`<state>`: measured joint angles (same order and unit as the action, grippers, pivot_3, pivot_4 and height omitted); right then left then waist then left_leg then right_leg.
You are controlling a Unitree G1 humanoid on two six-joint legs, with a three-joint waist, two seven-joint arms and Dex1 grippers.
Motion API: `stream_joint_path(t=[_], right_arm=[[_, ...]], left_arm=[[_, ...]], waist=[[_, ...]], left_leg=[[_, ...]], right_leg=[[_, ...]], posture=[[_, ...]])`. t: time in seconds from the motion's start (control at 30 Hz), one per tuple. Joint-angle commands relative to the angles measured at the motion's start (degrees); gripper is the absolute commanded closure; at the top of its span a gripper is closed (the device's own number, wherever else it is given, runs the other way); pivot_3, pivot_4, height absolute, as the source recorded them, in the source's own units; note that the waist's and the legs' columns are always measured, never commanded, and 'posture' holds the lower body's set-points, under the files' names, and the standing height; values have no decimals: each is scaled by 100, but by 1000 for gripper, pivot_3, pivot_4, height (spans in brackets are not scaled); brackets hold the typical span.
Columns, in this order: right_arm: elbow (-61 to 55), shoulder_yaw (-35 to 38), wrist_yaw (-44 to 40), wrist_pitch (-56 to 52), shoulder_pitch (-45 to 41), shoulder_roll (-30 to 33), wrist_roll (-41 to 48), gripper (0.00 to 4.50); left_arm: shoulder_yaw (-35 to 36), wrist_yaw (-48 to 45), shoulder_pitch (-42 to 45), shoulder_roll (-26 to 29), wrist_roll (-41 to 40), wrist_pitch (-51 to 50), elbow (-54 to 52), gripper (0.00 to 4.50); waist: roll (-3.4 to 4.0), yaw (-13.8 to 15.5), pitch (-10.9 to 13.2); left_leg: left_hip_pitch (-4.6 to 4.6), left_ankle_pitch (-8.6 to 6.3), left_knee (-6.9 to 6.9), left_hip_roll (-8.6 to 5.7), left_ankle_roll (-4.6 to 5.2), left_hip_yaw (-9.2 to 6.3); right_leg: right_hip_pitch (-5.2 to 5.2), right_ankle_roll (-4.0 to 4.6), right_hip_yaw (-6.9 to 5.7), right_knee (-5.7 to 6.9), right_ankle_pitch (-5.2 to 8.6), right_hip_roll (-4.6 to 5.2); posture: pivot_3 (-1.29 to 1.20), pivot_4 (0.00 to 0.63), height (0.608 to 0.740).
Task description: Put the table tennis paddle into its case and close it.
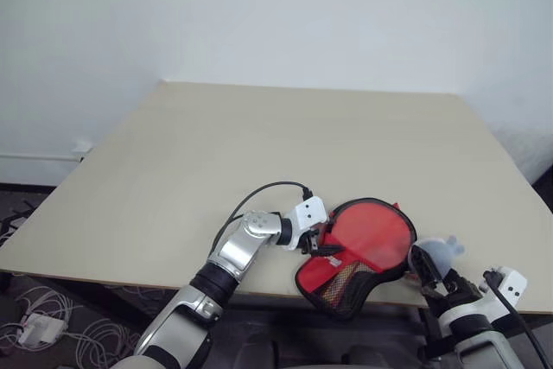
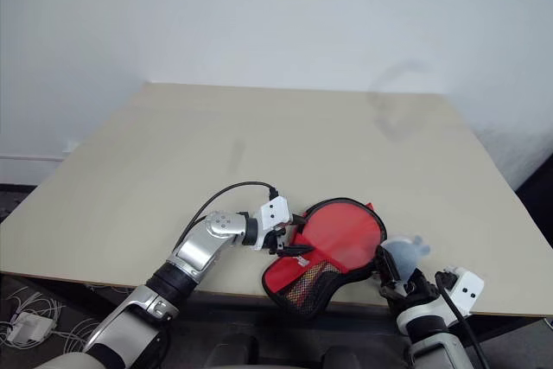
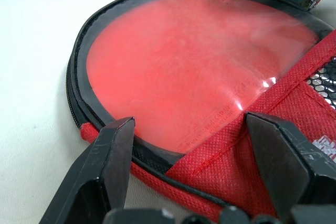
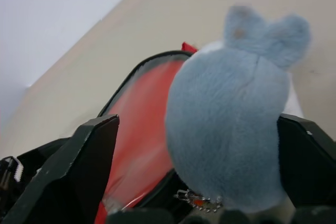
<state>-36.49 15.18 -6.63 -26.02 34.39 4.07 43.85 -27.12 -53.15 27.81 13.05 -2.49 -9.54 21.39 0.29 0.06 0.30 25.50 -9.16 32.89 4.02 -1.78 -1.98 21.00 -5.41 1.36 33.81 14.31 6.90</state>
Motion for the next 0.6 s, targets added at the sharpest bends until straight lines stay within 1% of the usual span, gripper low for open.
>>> stream_joint_path(t=[0.03,0.17,0.23,0.27,0.3,0.33,0.37,0.4,0.43,0.47,0.5,0.53,0.57,0.6], right_arm=[[214,493,-256,316,-161,394,-171,21],[335,980,-528,305,-292,881,29,21],[414,1185,-690,193,-398,1223,90,21],[468,1274,-744,127,-470,1382,137,21],[510,1339,-792,72,-531,1508,176,21],[554,1389,-878,-34,-594,1659,273,21],[592,1409,-967,-169,-654,1822,338,21],[631,1370,-1080,-289,-729,2051,278,21],[698,1335,-1187,-377,-824,2249,239,21],[771,1304,-1276,-429,-905,2404,200,21],[868,1242,-1386,-488,-989,2587,102,21],[991,1187,-1472,-544,-1095,2735,9,21],[1149,1155,-1546,-621,-1221,2871,-30,21],[1312,1126,-1578,-727,-1342,2991,-60,21]], left_arm=[[-149,258,-136,134,498,-237,725,985],[-153,263,-81,100,504,-202,809,985],[-163,270,-60,79,505,-177,846,985],[-169,278,-47,65,506,-164,865,985],[-175,285,-35,54,505,-152,884,985],[-178,291,-23,42,507,-138,904,985],[-180,295,-6,26,510,-128,935,985],[-175,296,6,9,516,-120,958,985],[-165,297,15,-11,528,-113,978,985],[-154,298,23,-32,540,-107,997,985],[-142,296,25,-49,550,-98,1008,985],[-133,294,28,-61,555,-88,1018,985],[-125,296,29,-73,559,-80,1025,985],[-118,301,32,-85,562,-74,1033,985]], waist=[[2,-3,0],[15,-26,8],[47,-99,20],[78,-143,22],[179,-149,-13],[76,-54,-19],[-59,87,39],[-137,79,90],[-79,107,87],[18,81,63],[-15,63,78],[-2,49,74],[0,11,75],[-1,-17,76]], left_leg=[[0,0,13,0,0,2],[2,0,29,0,0,8],[4,-1,28,4,1,9],[10,-1,18,11,1,9],[29,-1,-4,46,1,19],[92,-1,-100,185,2,105],[105,1,-168,253,3,321],[-12,7,-277,271,9,525],[-118,4,-223,256,0,602],[-187,-72,13,223,-99,572],[-376,-135,273,83,-10,459],[-375,-237,227,-54,106,307],[-373,-240,209,-74,109,248],[-381,-249,227,-77,121,234]], right_leg=[[-6,0,0,0,0,2],[-18,0,0,-5,0,4],[-23,1,-1,-12,-1,0],[-41,4,-7,-27,-4,-10],[-81,26,-19,-80,-30,-40],[-168,139,-84,-83,-109,-115],[-179,180,-263,183,36,-94],[-218,302,-251,411,337,-107],[-185,291,-190,419,413,-72],[-178,296,-218,417,413,-48],[-165,296,-299,399,412,-33],[-167,295,-320,370,413,-17],[-192,293,-337,327,410,-39],[-228,291,-348,298,410,-49]], posture=[[0,0,740],[0,0,740],[0,0,740],[0,0,740],[0,0,740],[0,0,740],[0,0,740],[0,0,740],[0,0,740],[0,0,740],[0,0,740],[0,0,740],[0,0,740],[0,0,740]])
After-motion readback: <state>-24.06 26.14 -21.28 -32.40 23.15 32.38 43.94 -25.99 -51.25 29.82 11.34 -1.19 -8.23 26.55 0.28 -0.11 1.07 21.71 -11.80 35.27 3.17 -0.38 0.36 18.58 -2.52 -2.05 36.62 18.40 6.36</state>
